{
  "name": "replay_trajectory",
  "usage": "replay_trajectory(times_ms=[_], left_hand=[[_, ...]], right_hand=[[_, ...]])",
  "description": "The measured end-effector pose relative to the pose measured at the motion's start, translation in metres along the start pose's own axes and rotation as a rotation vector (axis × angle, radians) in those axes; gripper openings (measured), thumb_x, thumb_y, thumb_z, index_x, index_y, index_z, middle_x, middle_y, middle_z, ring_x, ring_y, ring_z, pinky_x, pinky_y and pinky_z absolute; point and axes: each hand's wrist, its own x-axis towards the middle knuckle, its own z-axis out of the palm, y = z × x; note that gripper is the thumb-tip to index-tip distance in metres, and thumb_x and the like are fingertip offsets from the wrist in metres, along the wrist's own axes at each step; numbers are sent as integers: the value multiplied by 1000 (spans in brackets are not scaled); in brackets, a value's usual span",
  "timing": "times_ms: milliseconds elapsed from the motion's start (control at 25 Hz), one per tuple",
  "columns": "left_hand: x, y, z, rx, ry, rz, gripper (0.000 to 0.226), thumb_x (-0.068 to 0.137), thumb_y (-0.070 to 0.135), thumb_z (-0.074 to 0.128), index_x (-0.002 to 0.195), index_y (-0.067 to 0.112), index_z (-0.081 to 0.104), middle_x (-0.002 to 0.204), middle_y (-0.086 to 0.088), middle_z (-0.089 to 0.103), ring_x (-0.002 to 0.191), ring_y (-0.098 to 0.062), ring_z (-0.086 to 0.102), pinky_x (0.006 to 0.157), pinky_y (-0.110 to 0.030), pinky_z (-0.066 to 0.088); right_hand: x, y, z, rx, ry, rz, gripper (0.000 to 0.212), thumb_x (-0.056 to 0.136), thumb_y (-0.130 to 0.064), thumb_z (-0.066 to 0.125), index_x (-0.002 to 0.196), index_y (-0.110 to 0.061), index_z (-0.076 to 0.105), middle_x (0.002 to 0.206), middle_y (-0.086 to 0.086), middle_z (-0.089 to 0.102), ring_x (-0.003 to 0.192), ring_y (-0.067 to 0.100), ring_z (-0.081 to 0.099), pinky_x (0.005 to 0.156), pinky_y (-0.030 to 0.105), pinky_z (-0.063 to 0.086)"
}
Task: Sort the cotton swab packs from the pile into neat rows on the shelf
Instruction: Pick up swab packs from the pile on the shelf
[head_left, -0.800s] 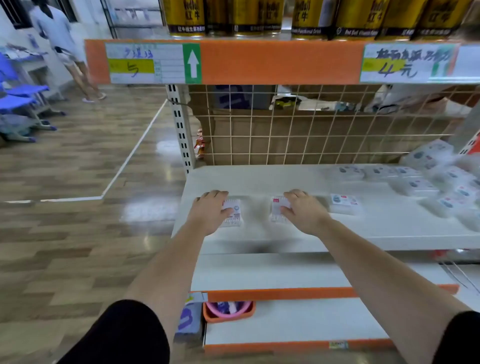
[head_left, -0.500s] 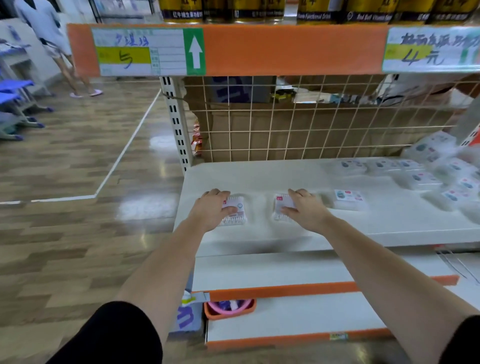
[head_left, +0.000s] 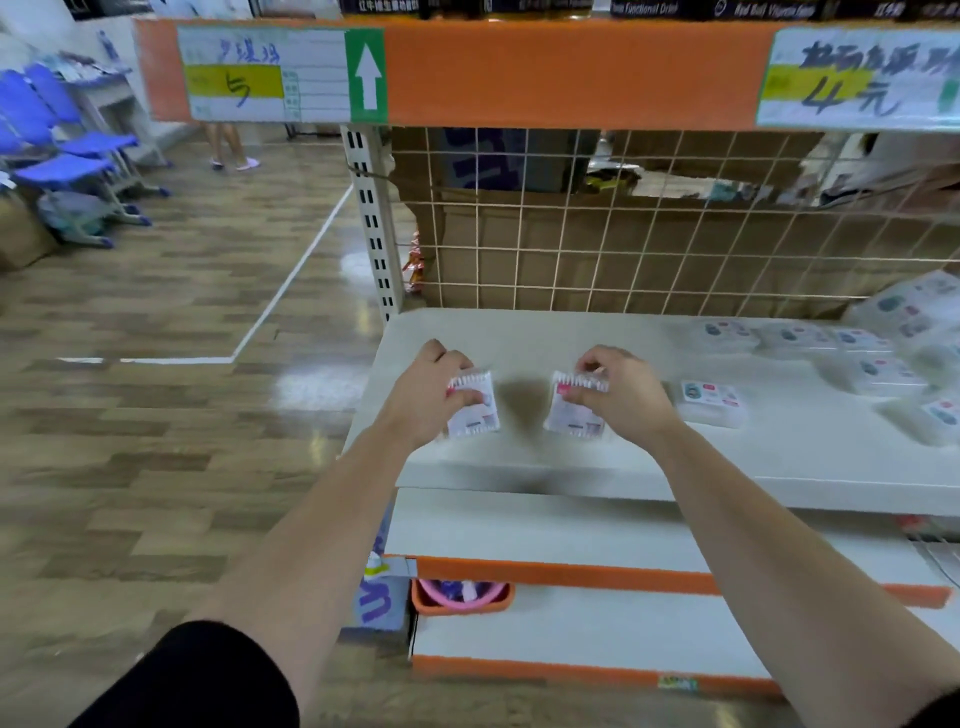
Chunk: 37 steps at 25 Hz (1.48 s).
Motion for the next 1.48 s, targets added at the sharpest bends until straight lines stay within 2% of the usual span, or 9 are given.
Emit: replay_trajectory(times_ms=[120,280,360,560,800,920,1120,1280,1480], left_hand=[[-16,14,-5,16,93,-3,27,88,28,62,110,14,55,108,-3,55,94,-22,53,80,-31,42],[-51,30,-15,107,224,-77,41,87,39,53,121,17,57,116,-1,61,109,-23,50,84,-28,37],[-82,35,-22,169,280,-108,53,81,48,44,121,16,61,112,-2,62,107,-25,51,84,-27,37],[-190,25,-40,356,431,-245,44,81,37,44,101,5,66,91,-12,63,87,-35,55,79,-30,34],[-359,14,-51,461,656,-674,27,80,26,61,97,5,65,91,-12,63,87,-30,52,78,-28,35],[-439,29,-57,453,720,-882,26,79,21,66,101,7,67,92,-9,62,89,-30,52,76,-26,36],[-583,55,-78,499,795,-1217,33,75,30,59,101,10,65,95,-8,60,91,-32,51,75,-40,44],[-692,73,-94,570,902,-1351,28,79,14,57,107,13,62,102,-8,59,100,-31,49,80,-45,45],[-814,100,-115,668,974,-1507,32,75,22,50,103,14,62,100,-7,60,95,-31,51,82,-47,44]], right_hand=[[-1,-9,-10,105,12,-58,24,76,-25,77,91,-14,62,83,1,63,75,18,55,55,12,35],[-8,-28,-16,152,-56,-176,29,80,-27,73,107,-18,67,96,-8,63,89,9,54,71,13,35],[-16,-39,-10,174,-115,-258,29,81,-28,72,108,-16,69,98,-8,63,93,7,54,78,16,35],[-49,-96,39,227,-311,-510,27,75,-23,77,100,-20,71,94,-10,65,92,7,57,78,17,38],[-124,-191,112,394,-591,-757,28,72,-24,77,99,-19,70,95,-1,70,89,17,65,83,38,51],[-173,-243,139,382,-678,-958,26,75,-27,76,98,-15,71,92,3,70,85,18,64,77,36,49],[-289,-343,182,447,-847,-1218,30,75,-35,77,98,-17,71,91,0,67,83,14,60,74,25,44],[-390,-413,217,546,-971,-1354,37,69,-52,73,95,-26,70,86,-1,65,78,19,60,71,37,50],[-516,-491,234,601,-1017,-1582,28,71,-38,79,92,-21,72,83,-6,60,74,4,51,63,4,33]])
